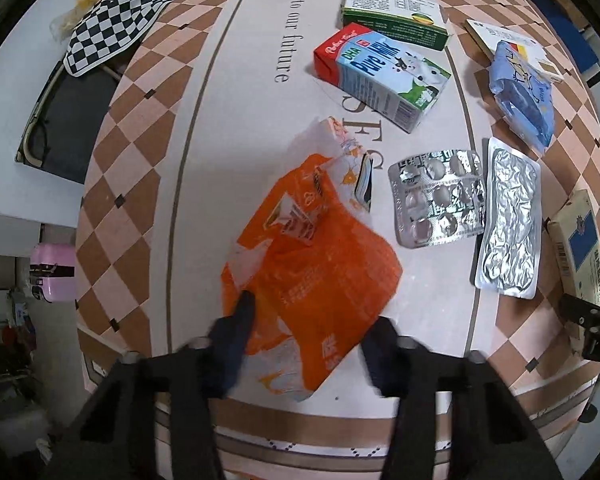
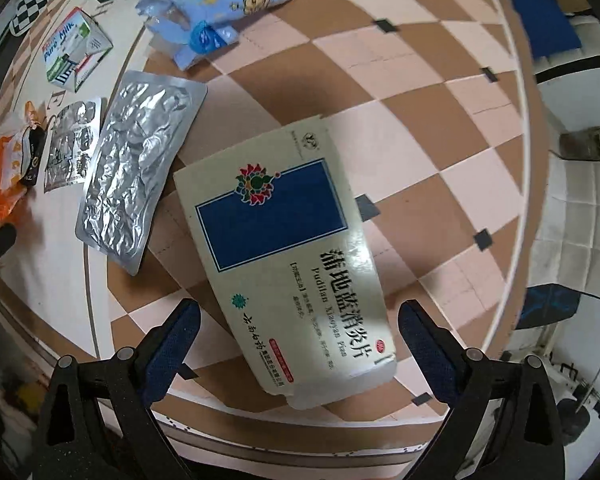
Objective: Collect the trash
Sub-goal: 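Grasp the orange snack bag with the left tool while the right tool grasps the white-blue medicine box, then lower the bag and box into the trash bin and open both tools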
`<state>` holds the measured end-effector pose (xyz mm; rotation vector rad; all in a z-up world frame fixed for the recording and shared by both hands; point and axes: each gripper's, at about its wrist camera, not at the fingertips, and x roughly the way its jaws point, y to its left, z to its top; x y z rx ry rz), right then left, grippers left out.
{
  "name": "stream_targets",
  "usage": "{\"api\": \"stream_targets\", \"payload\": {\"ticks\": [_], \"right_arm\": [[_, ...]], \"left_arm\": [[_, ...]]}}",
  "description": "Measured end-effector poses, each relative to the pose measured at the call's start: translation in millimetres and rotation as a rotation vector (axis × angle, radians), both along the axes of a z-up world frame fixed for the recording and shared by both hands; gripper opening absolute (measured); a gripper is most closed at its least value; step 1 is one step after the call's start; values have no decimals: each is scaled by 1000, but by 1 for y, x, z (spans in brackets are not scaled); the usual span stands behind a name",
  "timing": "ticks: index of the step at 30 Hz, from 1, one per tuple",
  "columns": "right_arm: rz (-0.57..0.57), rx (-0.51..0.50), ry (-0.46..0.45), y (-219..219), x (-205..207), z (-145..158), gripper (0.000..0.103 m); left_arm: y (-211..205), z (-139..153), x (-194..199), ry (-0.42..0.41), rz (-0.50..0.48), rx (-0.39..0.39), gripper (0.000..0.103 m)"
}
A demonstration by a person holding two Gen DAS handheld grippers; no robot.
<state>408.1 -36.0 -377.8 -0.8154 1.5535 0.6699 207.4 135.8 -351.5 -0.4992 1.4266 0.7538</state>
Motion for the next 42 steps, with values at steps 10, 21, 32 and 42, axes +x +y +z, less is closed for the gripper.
{"api": "stream_targets", "payload": {"ticks": [10, 21, 32, 42], "right_arm": [[-7, 37, -27, -1, 13, -3, 83], [-73, 153, -69, -18, -20, 50, 83], [-154, 281, -79, -63, -120, 93, 83], [-272, 322, -57, -117, -264, 101, 83]], "left_arm": [[-5, 13, 8, -20, -26, 52, 9], [-29, 60, -16, -85, -23, 114, 5], [-67, 104, -97, -170, -47, 174, 5], [-113, 103, -208, -235, -90, 80, 5]]}}
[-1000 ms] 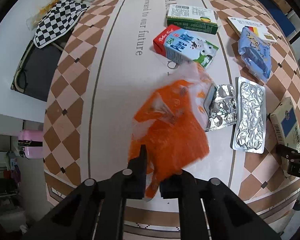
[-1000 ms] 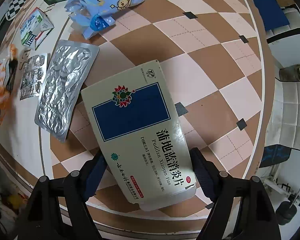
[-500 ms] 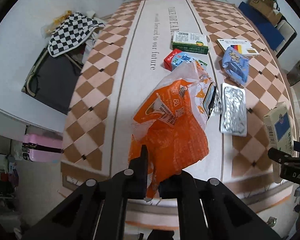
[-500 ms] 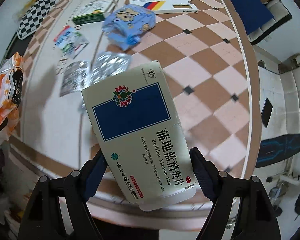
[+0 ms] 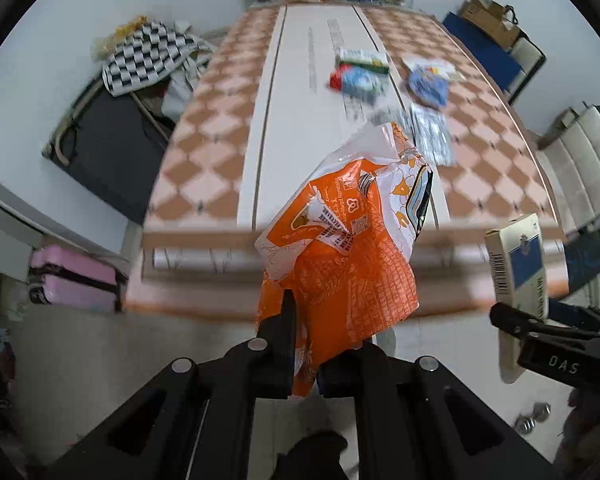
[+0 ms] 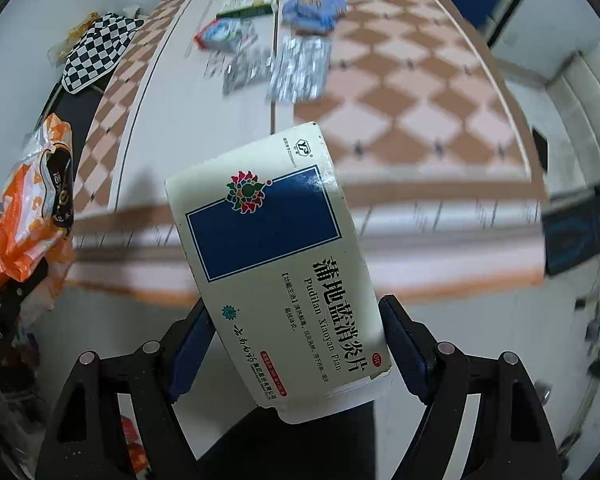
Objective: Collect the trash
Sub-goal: 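Lower the bag and box into the trash bin and open both tools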
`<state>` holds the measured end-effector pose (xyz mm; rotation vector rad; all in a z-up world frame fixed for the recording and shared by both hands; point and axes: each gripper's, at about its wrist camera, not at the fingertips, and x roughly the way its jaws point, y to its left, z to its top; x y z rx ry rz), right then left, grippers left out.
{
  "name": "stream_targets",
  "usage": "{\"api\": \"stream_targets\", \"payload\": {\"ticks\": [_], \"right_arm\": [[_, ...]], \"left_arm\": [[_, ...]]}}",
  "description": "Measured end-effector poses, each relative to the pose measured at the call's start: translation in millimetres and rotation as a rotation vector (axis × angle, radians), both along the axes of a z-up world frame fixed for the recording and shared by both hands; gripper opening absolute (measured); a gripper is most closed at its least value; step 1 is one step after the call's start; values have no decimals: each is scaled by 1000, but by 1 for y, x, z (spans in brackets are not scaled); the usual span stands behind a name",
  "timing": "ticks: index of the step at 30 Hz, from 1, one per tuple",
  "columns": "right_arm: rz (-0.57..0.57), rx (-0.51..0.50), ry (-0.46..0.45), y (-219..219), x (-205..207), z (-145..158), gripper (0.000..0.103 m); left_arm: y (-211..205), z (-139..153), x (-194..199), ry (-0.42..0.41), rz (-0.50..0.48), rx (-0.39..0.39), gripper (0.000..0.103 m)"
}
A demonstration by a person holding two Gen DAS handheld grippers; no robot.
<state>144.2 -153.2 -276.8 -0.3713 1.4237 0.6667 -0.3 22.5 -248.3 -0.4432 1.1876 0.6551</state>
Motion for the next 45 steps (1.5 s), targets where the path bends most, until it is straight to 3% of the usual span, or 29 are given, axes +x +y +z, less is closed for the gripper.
{"api": "stream_targets", "payload": {"ticks": [7, 13, 21, 28, 29, 31, 32, 33, 39, 40, 41, 45], "right_arm": [[-67, -29, 178, -47, -80, -55, 83], [-89, -93, 270, -67, -113, -122, 83], [-135, -136, 339, -62, -114, -240, 83], [-223, -136, 401, -47, -94, -357, 83], [-232, -133, 408, -46, -90, -369, 83], [-242, -129, 428, -40, -83, -396, 83], [-245, -132, 433, -36, -82, -410, 83], [-247, -134, 440, -31, -80, -423, 83], [-284, -111, 508, -19, -68, -479, 85], [-296, -89, 520, -20, -67, -485, 98], [-306, -63, 522, -20, -66, -488, 103], [-296, -58, 476, -22, -67, -481, 103]], "left_arm": [[-32, -53, -54, 68, -8, -157, 5], [-38, -132, -69, 160, 31, -277, 5], [-14, -278, -53, 235, 108, -458, 8], [8, -381, -38, 221, 142, -595, 10], [11, -397, -36, 221, 148, -609, 13], [14, -413, -33, 216, 149, -614, 41], [17, -421, -32, 208, 160, -611, 76], [18, -427, -32, 203, 168, -611, 96], [23, -434, -51, 220, 210, -550, 96], [22, -430, -53, 225, 212, -527, 96], [20, -426, -58, 233, 215, -482, 96], [22, -417, -71, 266, 201, -357, 96]]}}
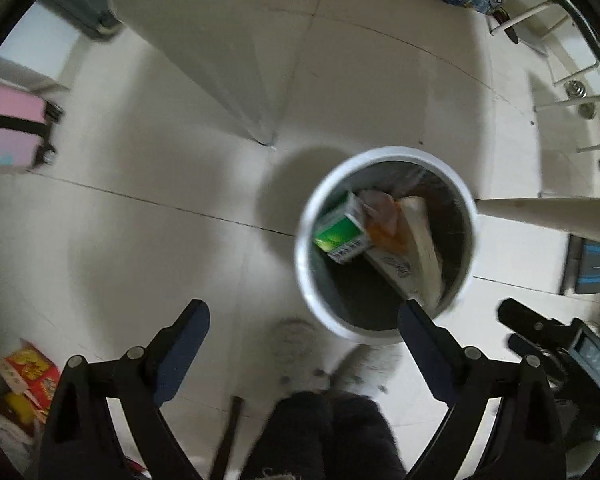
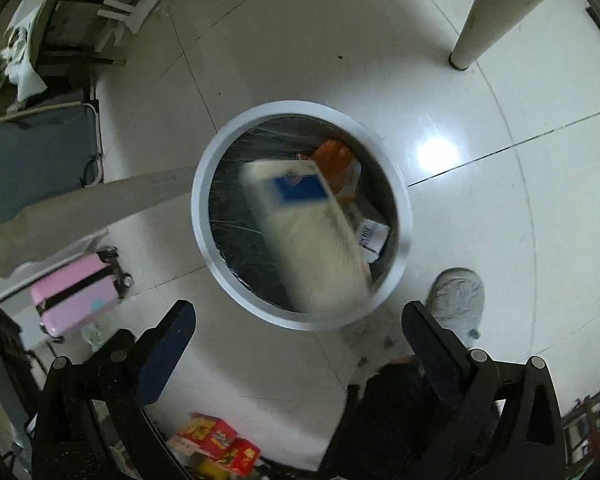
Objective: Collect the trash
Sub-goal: 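Lower the bag and box into the trash bin and open both tools, then raise both tools from the bin back over the table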
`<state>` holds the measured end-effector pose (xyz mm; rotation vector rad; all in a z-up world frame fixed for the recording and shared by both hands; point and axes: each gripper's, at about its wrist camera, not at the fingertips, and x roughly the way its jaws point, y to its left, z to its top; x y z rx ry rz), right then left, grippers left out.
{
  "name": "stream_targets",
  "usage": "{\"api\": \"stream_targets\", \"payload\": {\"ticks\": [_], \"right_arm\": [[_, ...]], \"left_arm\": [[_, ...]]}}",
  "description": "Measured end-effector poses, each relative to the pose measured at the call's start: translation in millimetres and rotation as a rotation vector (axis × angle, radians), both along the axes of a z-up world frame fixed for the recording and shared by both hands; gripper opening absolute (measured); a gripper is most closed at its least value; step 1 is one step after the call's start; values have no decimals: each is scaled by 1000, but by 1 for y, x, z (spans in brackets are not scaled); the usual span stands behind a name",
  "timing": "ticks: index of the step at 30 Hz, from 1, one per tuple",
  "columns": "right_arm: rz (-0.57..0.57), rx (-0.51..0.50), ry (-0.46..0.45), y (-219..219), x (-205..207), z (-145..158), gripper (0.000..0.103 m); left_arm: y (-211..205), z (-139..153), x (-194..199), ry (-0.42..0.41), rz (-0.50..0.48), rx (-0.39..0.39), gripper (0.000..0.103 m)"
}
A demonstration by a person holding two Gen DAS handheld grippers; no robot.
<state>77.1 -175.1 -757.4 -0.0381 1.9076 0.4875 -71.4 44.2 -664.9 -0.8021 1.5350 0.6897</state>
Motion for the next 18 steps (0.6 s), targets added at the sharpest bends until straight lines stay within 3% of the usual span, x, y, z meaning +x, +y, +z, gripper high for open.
{"api": "stream_targets", "payload": {"ticks": [6, 14, 18], "right_arm": [[126, -101, -124, 0, -10, 31, 103], [211, -136, -215, 1, -16, 88, 103], [259, -133, -252, 2, -23, 128, 103]], "left_arm": [[-11, 16, -1, 37, -43, 53, 96], [-24, 50, 5, 36, -47, 63, 96], [-32, 87, 2, 19, -51, 70, 96]]}}
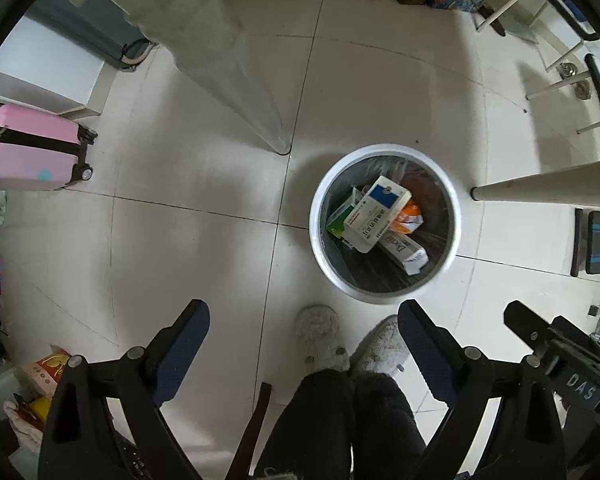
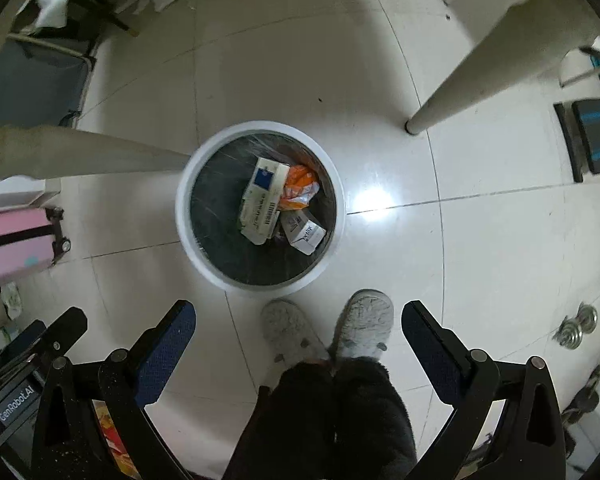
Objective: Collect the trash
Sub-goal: 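Raise both tools from the bin back over the table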
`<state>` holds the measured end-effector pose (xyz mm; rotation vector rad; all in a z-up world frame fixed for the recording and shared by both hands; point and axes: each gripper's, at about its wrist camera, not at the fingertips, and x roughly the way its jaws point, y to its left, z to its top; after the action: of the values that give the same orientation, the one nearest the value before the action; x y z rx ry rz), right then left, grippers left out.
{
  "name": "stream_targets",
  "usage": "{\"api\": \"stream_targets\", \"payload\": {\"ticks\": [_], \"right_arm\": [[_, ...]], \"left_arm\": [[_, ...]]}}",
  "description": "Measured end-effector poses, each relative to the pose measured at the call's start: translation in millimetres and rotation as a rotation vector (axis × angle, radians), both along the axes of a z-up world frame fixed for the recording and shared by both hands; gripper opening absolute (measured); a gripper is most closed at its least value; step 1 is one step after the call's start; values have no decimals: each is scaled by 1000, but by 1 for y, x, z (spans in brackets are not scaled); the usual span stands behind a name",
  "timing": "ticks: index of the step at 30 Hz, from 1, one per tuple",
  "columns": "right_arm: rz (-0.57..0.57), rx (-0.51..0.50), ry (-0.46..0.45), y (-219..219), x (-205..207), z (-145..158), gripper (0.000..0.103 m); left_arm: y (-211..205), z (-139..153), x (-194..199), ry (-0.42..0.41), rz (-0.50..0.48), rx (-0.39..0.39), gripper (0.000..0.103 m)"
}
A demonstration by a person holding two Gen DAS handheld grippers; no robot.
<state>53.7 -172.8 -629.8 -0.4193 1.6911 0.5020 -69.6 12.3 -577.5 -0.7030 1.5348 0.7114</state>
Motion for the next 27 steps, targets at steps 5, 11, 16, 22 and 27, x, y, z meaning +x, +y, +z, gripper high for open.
{"api": "stream_targets", "payload": {"ticks": [5, 11, 16, 22, 27], "right_arm": [[56, 12, -40, 0, -12, 60, 103], [105, 45, -67, -1, -24, 146, 103], [114, 77, -70, -2, -32, 219, 103], [71, 177, -83, 3, -18, 306, 103], [9, 236, -103, 15, 26, 351, 103]], "left_arm": [[-11, 52, -5, -18, -7, 20, 96], [-21, 128, -19, -49, -11, 37, 96], [-17, 186, -28, -89, -4, 64, 96], [-1, 248, -17, -142, 13, 133, 96], [21, 278, 16, -175, 21, 185, 96]]}}
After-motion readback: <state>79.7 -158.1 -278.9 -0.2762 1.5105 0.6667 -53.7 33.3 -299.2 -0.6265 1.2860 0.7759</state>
